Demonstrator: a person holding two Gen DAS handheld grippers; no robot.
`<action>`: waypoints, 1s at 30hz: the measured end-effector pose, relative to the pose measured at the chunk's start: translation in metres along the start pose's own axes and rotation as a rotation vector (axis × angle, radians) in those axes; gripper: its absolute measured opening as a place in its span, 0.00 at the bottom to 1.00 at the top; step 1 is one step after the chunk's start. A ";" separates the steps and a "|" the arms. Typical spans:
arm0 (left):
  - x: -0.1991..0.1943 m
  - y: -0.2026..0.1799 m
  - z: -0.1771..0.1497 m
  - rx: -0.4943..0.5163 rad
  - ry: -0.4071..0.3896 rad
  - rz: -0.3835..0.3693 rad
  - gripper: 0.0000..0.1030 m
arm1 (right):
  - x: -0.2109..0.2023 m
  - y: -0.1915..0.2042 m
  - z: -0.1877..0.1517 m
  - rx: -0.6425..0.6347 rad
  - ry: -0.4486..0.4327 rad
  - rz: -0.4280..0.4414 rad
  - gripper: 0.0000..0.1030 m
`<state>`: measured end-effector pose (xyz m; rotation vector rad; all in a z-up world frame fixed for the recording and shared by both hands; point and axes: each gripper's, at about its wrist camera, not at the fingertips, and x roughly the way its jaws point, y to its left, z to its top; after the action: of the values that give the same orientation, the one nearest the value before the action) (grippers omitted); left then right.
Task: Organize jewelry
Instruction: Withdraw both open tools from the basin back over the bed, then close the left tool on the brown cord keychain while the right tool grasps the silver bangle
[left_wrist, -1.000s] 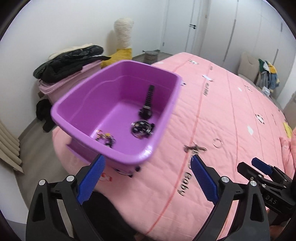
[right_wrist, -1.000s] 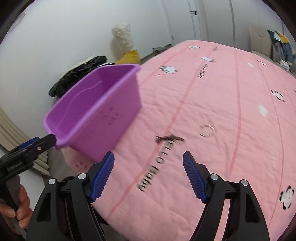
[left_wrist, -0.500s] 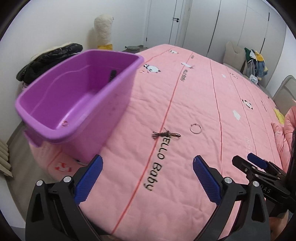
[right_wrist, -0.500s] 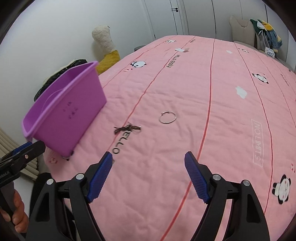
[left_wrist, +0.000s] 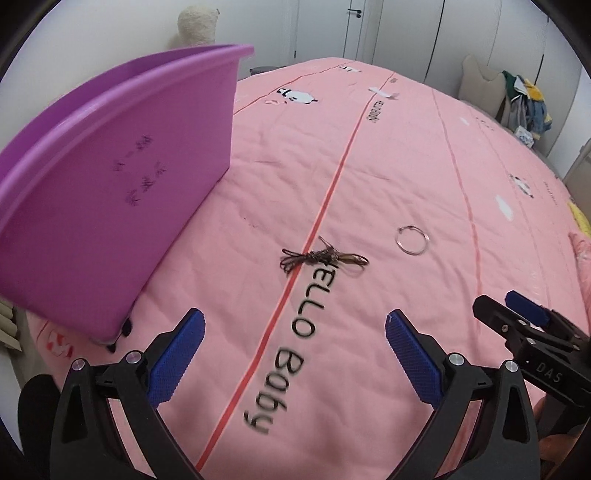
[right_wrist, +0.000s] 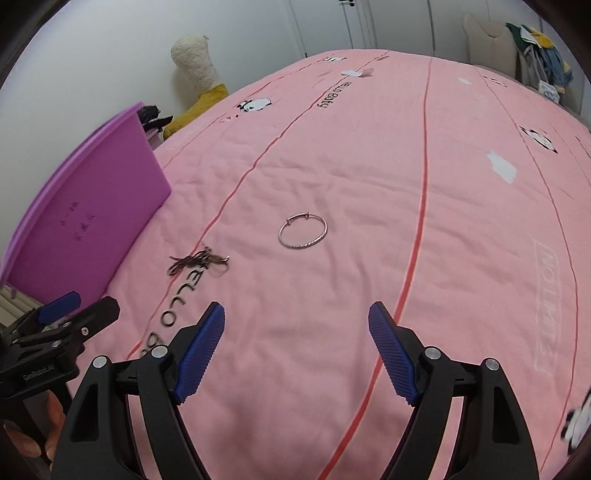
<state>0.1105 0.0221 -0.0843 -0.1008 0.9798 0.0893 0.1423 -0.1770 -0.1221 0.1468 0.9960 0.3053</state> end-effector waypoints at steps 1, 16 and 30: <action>0.008 -0.001 0.002 0.000 0.000 0.004 0.94 | 0.006 -0.001 0.003 -0.005 0.003 -0.002 0.74; 0.088 -0.007 0.016 0.028 0.010 0.045 0.94 | 0.088 -0.012 0.029 -0.072 0.072 0.005 0.74; 0.119 -0.011 0.024 0.076 0.017 0.049 0.94 | 0.117 -0.006 0.048 -0.105 0.064 -0.024 0.74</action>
<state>0.1975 0.0174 -0.1701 -0.0075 1.0021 0.0958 0.2427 -0.1451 -0.1916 0.0304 1.0422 0.3414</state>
